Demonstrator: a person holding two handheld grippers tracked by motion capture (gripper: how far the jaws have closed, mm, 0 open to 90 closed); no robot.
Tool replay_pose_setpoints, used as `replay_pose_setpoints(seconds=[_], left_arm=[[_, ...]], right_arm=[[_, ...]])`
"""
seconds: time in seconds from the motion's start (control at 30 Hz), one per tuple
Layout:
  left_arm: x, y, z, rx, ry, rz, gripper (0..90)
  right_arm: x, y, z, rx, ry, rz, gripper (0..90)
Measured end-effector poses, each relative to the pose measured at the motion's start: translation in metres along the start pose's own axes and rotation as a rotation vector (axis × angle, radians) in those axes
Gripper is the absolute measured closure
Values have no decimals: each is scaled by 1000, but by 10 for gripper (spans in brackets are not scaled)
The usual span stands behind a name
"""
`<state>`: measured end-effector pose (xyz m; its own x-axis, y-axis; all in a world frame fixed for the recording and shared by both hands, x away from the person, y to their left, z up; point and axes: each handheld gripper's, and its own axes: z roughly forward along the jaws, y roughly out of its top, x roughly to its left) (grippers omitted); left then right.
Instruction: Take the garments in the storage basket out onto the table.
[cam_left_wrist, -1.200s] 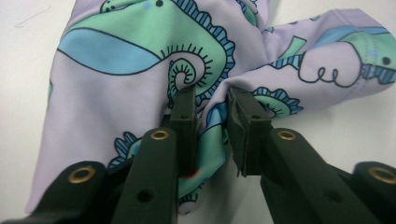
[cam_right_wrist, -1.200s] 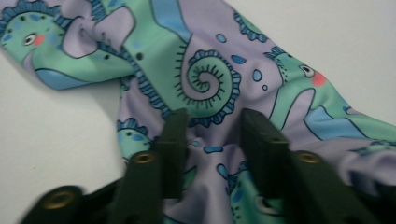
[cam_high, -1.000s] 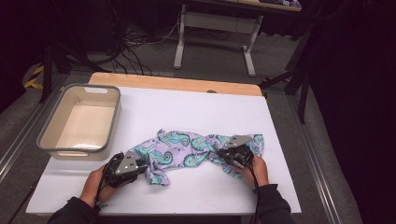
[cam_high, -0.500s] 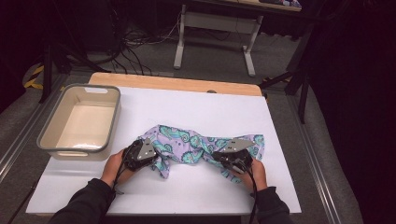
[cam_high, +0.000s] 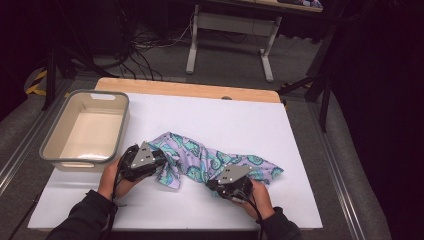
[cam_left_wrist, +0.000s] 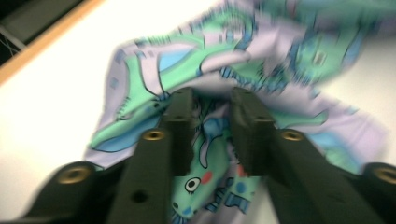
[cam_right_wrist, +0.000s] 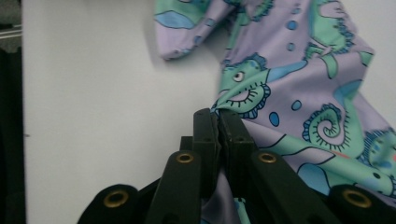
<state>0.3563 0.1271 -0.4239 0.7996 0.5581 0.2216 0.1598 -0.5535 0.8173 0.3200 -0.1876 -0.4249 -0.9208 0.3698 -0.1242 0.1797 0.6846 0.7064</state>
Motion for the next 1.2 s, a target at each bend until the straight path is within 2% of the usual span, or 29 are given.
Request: replay_pose_setpoints(seconds=[0.07,0.1,0.13,0.2,0.23,0.27,0.3,0.33,0.4,0.47,0.53,0.57,0.6,0.63,0.73,0.77,0.8,0.83,0.9,0.93,0.97,1.0,1.03,1.07,1.13,1.17,1.2], left_arm=[[-2,4,-8,-44,-4,-7,550],[-6,8,-12,-91,-17,-15,504],[-6,8,-12,-91,-17,-15,492],[-12,13,-9,-103,-47,-12,472],[-19,17,1,-83,-67,13,437],[-19,17,1,-83,-67,13,428],[-26,20,16,-42,-74,47,423],[-26,20,16,-42,-74,47,421],[-27,20,32,3,-92,49,419],[-27,16,51,80,-112,42,422],[-26,14,56,96,-112,40,434],[-23,11,61,112,-107,22,482],[-23,11,61,112,-107,22,525],[-20,8,62,123,-89,13,578],[-15,5,62,133,-88,-3,722],[-14,4,62,140,-92,-10,722],[-13,3,59,133,-103,-12,791],[-13,3,59,133,-103,-12,827],[-14,4,54,143,-101,23,839],[-15,4,51,139,-106,30,852],[-16,3,48,133,-114,29,852],[-16,2,43,140,-121,44,858],[-18,-1,34,136,-133,38,860],[-18,-1,34,136,-133,38,861],[-21,-4,23,127,-139,49,862],[-22,-6,17,128,-147,54,863],[-24,-9,11,124,-151,58,863]], right_arm=[[7,3,3,8,7,-17,863],[13,5,5,11,16,-22,863],[13,5,5,11,16,-22,863],[17,6,7,12,25,-32,863],[21,8,9,8,31,-32,863],[21,8,9,8,31,-32,863],[24,9,12,11,35,-38,863],[26,9,13,12,36,-32,862],[27,9,15,16,38,-38,860],[32,8,20,36,40,-50,845],[33,8,21,36,40,-50,840],[31,8,20,26,39,-51,832],[31,7,20,20,40,-46,830],[30,7,19,14,39,-46,822],[28,6,18,1,42,-38,791],[28,6,17,-4,40,-38,762],[27,7,14,-15,31,-37,704],[27,7,14,-15,31,-37,704],[26,9,9,-44,26,-26,679],[24,11,2,-72,3,-32,640],[24,11,2,-72,3,-32,640],[19,13,-8,-106,-20,-30,633],[16,13,-13,-125,-43,-25,622],[16,13,-13,-125,-43,-25,622],[7,13,-25,-158,-87,4,596],[-4,12,-36,-179,-141,28,580],[-4,12,-36,-179,-141,28,580]])
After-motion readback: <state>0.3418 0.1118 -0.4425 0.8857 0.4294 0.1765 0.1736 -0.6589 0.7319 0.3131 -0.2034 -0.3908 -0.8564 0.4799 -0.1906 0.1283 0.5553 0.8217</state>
